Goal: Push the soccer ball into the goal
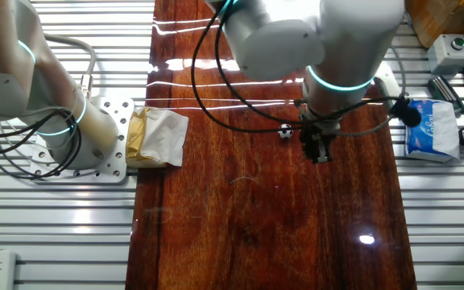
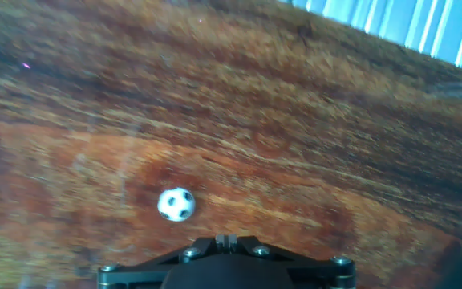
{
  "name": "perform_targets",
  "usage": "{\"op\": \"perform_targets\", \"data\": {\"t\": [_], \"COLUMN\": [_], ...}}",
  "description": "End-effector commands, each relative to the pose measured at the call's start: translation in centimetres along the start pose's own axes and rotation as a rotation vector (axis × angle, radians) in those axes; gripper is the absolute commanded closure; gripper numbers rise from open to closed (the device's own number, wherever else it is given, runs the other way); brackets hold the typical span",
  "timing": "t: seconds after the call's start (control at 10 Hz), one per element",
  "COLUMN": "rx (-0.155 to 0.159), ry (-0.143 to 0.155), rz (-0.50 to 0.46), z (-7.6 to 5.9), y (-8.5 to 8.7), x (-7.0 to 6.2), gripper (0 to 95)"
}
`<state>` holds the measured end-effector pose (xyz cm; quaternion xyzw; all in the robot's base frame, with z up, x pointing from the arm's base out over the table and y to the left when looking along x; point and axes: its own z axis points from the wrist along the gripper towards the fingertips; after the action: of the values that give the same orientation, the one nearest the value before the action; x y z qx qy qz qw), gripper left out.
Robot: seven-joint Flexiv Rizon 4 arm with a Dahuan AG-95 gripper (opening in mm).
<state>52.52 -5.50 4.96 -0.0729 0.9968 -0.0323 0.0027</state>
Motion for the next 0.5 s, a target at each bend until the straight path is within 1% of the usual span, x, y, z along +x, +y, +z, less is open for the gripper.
{"op": "perform_targets", "data": {"t": [0.1, 0.2, 0.3, 0.4, 0.5], "rx": [-0.045, -0.045, -0.042, -0.041, -0.039], "ry": [0.003, 0.003, 0.003, 0.004, 0.012], "rz": [0.060, 0.065, 0.075, 0.081, 0.100], "z": [1.0, 1.3, 2.2, 2.5, 3.2], "y": [0.1, 0.2, 0.5, 0.7, 1.0], "x": [-0.3, -0.2, 0.2, 0.4, 1.0], "gripper": [95.0, 95.0, 95.0, 95.0, 95.0]}}
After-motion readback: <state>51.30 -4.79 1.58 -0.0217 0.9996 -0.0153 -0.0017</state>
